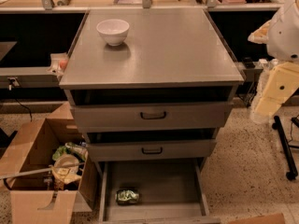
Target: Pick green can from bottom drawer and place on counter
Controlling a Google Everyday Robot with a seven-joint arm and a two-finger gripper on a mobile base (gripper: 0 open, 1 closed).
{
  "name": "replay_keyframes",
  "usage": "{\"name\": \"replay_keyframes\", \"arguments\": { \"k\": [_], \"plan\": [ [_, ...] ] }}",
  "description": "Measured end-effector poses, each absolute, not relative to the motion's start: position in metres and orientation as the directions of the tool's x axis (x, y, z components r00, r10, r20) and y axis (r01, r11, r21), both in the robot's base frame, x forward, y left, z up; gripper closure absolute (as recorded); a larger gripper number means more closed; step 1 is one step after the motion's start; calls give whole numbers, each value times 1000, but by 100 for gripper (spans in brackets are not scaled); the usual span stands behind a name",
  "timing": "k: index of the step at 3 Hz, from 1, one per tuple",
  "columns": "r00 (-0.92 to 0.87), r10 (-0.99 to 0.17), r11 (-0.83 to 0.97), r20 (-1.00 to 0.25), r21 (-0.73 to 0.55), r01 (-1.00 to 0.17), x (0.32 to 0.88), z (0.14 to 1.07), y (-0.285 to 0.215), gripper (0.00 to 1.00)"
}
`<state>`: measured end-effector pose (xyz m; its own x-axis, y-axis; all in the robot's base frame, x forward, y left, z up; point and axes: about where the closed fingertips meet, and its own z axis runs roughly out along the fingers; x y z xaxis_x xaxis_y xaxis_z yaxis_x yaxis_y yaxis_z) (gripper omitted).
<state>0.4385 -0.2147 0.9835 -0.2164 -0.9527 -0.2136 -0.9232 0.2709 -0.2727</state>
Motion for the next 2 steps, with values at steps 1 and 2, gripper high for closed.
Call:
{"name": "replay_keyframes", "arguments": {
  "k": [1, 2],
  "plan": [
    [-216, -953, 271, -214, -273, -923, 439, 983, -215, 0],
    [-207, -953, 266, -222, -285, -921, 455, 965, -214, 0]
  ]
}}
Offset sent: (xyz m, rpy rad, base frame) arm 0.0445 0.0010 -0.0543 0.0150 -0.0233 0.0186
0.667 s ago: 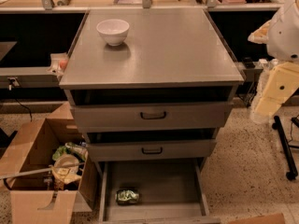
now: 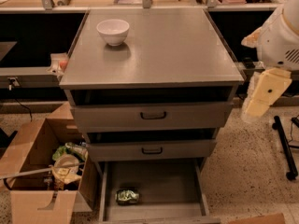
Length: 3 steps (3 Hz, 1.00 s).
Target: Pick green can from bottom drawer and place on counter
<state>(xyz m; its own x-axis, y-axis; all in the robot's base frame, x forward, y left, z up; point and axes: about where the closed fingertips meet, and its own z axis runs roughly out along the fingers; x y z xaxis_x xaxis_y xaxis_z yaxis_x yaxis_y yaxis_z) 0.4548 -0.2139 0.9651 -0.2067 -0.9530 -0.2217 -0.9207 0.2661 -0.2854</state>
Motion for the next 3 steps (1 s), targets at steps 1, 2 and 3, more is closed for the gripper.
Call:
{"name": "replay_keyframes", "arguments": {
  "k": [1, 2, 3],
  "plan": [
    [-145, -954, 210, -261, -241, -948, 478, 895, -197, 0],
    [-112, -941, 165, -319, -145, -976, 500, 776, -175, 0],
    [-112, -941, 165, -319, -145, -976, 500, 776, -175, 0]
  ]
}}
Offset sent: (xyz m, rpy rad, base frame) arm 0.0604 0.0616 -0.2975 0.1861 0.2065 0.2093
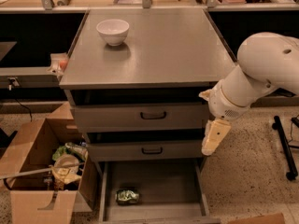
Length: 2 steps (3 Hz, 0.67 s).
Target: Pick green can from bottom drawer and place on counter
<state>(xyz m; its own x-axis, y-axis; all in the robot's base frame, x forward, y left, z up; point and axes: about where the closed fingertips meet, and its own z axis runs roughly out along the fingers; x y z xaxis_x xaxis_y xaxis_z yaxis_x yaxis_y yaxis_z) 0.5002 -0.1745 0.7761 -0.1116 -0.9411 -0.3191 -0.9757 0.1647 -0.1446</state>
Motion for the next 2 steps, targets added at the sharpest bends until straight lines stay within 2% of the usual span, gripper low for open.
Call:
{"name": "replay_keyframes", "arguments": {
  "k": [2],
  "plan": [
    [-53, -933, 70, -356, -34, -997, 461, 640, -130, 0]
  ]
}}
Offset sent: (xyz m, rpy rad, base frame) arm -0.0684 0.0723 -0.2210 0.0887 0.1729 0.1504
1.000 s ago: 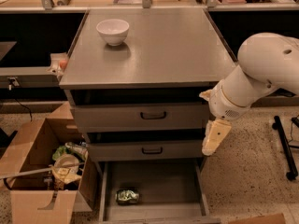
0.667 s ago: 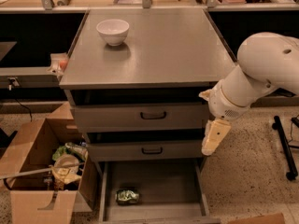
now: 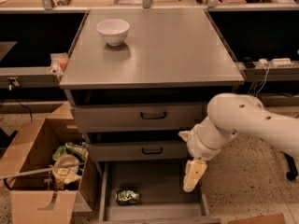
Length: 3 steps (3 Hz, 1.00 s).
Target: Pick green can from bottom drawer and place on counter
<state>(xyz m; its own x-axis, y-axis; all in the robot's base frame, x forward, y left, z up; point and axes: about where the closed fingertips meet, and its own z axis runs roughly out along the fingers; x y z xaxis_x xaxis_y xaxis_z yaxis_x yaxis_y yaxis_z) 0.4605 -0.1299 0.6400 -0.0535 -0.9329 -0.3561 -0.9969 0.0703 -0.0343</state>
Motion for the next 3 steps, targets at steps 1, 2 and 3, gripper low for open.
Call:
{"name": "replay_keyframes", "arguments": {
  "k": [1, 2, 3],
  "plan": [
    [-82, -895, 54, -438, 76, -996, 435, 547, -93, 0],
    [-81, -896, 54, -438, 74, -996, 436, 546, -93, 0],
    [-60, -904, 49, -423, 36, -998, 437, 520, -81, 0]
  ]
}}
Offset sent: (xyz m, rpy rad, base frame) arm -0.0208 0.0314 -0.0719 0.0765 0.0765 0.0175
